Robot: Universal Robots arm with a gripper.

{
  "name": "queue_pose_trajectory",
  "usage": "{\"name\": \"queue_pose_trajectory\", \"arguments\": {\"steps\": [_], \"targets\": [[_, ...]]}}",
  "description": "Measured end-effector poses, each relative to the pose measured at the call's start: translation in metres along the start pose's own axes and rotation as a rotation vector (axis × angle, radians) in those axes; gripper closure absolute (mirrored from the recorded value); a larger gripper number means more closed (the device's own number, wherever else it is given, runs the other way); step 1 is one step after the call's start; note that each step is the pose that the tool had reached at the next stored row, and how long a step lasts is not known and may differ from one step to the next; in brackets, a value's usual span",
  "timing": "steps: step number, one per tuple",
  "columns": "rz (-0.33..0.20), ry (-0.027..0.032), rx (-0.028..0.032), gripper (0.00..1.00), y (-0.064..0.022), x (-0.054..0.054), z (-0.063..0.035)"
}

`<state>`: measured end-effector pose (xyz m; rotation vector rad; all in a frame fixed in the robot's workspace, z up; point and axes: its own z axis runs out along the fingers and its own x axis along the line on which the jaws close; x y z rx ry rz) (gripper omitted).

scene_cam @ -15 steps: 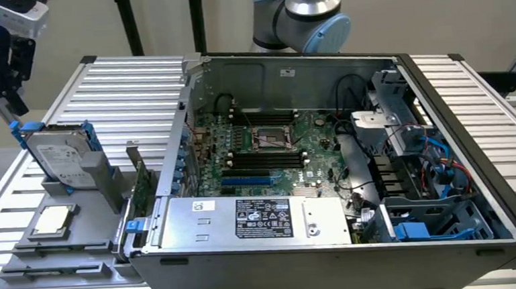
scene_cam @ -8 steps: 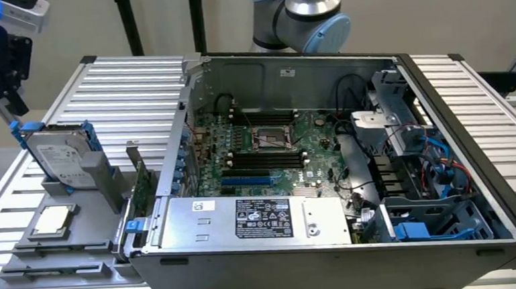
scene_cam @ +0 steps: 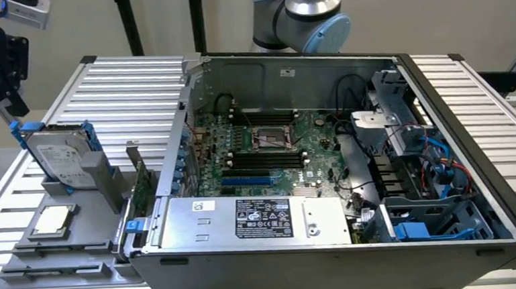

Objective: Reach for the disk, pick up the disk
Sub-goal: 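Pick up the disk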

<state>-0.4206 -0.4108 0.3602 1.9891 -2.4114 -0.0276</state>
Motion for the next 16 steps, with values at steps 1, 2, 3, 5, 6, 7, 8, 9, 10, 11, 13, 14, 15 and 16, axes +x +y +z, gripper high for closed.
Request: {"name": "queue_pose_trajectory", "arguments": {"steps": [1, 2, 3, 5, 6, 7, 8, 9, 10, 11, 13, 14, 15, 16], "targets": [[-0.018, 0.0004, 0.0002, 0.89, 0.0000, 0.0000, 0.0003], [-0.033, 0.0007, 0.0001, 0.89, 0.0000, 0.0000, 0.0006], [-0.044, 0.0010, 0.0001, 0.89, 0.0000, 0.0000, 0.0007], [-0.051, 0.0012, 0.0001, 0.89, 0.0000, 0.0000, 0.0007], [-0.052, 0.0011, 0.0002, 0.89, 0.0000, 0.0000, 0.0008], [-0.052, 0.0011, 0.0002, 0.88, 0.0000, 0.0000, 0.0008], [-0.052, 0.0011, 0.0003, 0.88, 0.0000, 0.0000, 0.0008], [-0.053, 0.0011, 0.0002, 0.82, 0.0000, 0.0000, 0.0008], [-0.053, 0.0011, 0.0002, 0.76, 0.0000, 0.0000, 0.0008], [-0.053, 0.0011, 0.0002, 0.70, 0.0000, 0.0000, 0.0008], [-0.053, 0.0010, 0.0004, 0.64, -0.0001, -0.0002, 0.0012], [-0.053, 0.0011, 0.0003, 0.58, 0.0000, -0.0004, 0.0016], [-0.052, 0.0012, 0.0001, 0.58, 0.0001, -0.0007, 0.0023], [-0.053, 0.0010, 0.0003, 0.58, 0.0002, -0.0012, 0.0033]]}}
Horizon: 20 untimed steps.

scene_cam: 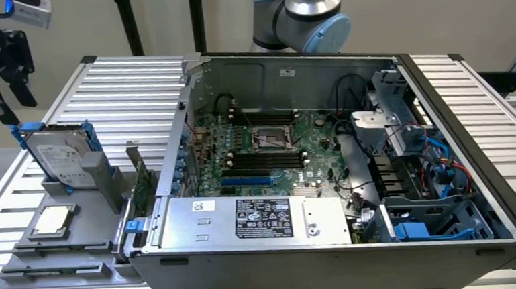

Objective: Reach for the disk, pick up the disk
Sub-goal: 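Pick up the disk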

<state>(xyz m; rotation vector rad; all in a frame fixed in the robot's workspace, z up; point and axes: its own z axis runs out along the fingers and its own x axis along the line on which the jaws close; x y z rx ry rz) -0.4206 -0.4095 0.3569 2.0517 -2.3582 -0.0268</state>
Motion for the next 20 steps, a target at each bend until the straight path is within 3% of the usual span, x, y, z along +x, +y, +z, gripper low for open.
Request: {"name": "queue_pose_trajectory", "arguments": {"steps": [1, 12, 20], "targets": [[0.000, -0.0001, 0.0003, 0.52, 0.0000, -0.001, 0.0013], [-0.025, -0.0010, 0.0111, 0.52, 0.0034, -0.005, 0.0204], [-0.047, 0.0020, 0.0121, 0.52, 0.0032, -0.006, 0.0300]]}}
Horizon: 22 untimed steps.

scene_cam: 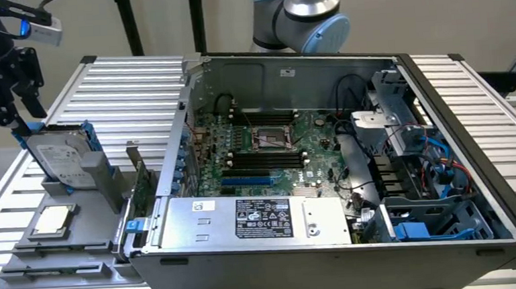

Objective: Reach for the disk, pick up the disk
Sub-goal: 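Pick up the disk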

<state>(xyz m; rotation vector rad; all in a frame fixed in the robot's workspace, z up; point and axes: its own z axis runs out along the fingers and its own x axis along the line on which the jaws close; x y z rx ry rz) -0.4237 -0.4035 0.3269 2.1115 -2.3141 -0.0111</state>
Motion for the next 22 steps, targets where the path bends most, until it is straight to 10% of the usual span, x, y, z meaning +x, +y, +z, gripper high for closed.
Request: {"name": "queue_pose_trajectory", "arguments": {"steps": [22], "targets": [[-0.038, 0.0077, 0.0006, 0.52, -0.0018, 0.002, 0.0257]]}}
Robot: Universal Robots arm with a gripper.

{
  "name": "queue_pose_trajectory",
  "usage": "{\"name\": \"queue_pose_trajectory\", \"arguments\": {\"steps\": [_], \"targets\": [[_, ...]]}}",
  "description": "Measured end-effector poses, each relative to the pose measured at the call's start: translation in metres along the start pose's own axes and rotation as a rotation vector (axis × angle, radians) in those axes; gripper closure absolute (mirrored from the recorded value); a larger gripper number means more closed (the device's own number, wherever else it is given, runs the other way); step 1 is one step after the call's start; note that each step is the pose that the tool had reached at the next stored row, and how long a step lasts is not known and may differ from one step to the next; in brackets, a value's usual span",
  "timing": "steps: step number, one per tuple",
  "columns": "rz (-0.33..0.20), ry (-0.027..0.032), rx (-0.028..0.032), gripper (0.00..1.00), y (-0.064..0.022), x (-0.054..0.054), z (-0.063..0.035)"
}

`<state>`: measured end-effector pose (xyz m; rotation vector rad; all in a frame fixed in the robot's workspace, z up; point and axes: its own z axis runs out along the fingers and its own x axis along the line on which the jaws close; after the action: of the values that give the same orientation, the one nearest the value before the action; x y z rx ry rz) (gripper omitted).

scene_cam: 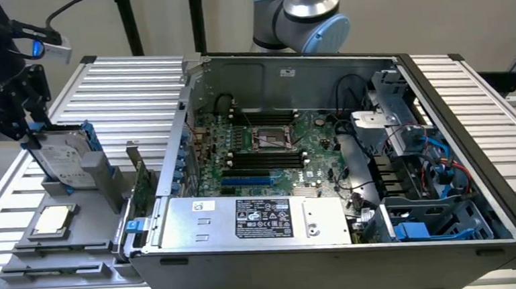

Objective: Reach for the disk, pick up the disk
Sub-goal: 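Pick up the disk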

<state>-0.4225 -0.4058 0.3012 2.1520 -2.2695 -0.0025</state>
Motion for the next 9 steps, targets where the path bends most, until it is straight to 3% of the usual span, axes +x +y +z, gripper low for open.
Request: {"name": "queue_pose_trajectory", "arguments": {"steps": [9], "targets": [[-0.001, -0.0002, 0.0009, 0.52, -0.0002, 0.0009, 0.0051]]}}
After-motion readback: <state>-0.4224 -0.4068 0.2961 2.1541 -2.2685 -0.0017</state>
